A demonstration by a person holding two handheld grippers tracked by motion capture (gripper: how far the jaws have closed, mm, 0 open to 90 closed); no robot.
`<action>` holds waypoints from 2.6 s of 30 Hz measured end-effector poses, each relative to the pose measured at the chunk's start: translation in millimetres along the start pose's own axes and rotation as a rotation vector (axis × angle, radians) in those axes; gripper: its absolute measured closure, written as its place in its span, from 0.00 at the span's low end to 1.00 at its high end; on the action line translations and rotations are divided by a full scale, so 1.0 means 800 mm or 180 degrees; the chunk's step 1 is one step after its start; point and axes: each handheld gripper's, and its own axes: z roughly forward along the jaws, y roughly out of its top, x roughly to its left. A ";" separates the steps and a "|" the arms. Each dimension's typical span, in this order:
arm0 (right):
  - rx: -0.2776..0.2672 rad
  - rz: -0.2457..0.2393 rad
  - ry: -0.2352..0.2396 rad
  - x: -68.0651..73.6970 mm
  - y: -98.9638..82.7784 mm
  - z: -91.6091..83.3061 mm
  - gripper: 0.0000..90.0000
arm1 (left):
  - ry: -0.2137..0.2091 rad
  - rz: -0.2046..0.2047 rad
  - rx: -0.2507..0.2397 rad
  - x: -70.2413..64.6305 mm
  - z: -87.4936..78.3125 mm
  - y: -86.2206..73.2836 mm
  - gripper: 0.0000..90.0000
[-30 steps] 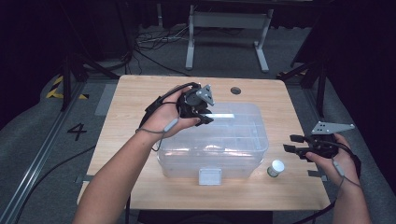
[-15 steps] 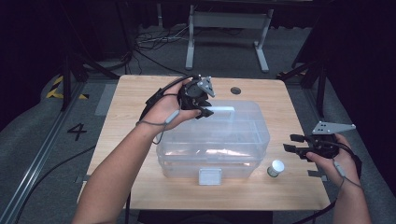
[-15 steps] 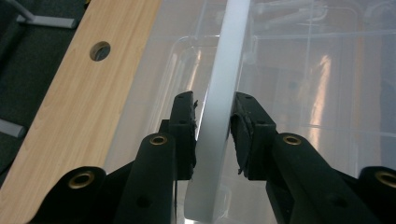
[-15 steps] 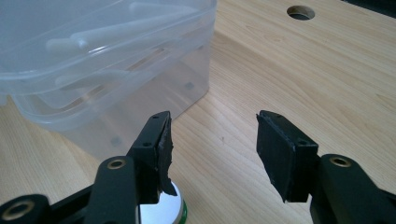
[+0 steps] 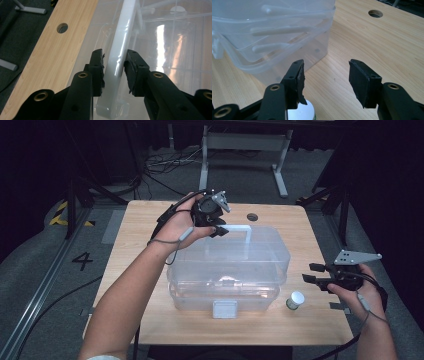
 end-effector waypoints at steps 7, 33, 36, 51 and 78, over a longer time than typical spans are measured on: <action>-0.0010 -0.0022 0.0004 0.003 0.001 0.000 0.53 | 0.0057 -0.0015 0.0054 0.013 -0.001 0.008 0.76; -0.0320 -0.0220 0.1044 0.044 0.023 0.016 1.00 | 0.0036 -0.0068 0.0094 0.024 -0.001 0.012 0.75; -0.0367 -0.0218 0.1053 0.046 0.025 0.022 1.00 | 0.0032 -0.0070 0.0078 0.024 -0.001 0.012 0.75; -0.0561 -0.0148 0.0979 0.048 0.027 0.028 1.00 | -0.0001 -0.0081 0.0066 0.023 -0.001 0.011 0.75; -0.0469 -0.0155 0.0963 0.046 0.032 0.036 1.00 | 0.0165 -0.0388 -0.0443 0.003 -0.085 -0.035 0.96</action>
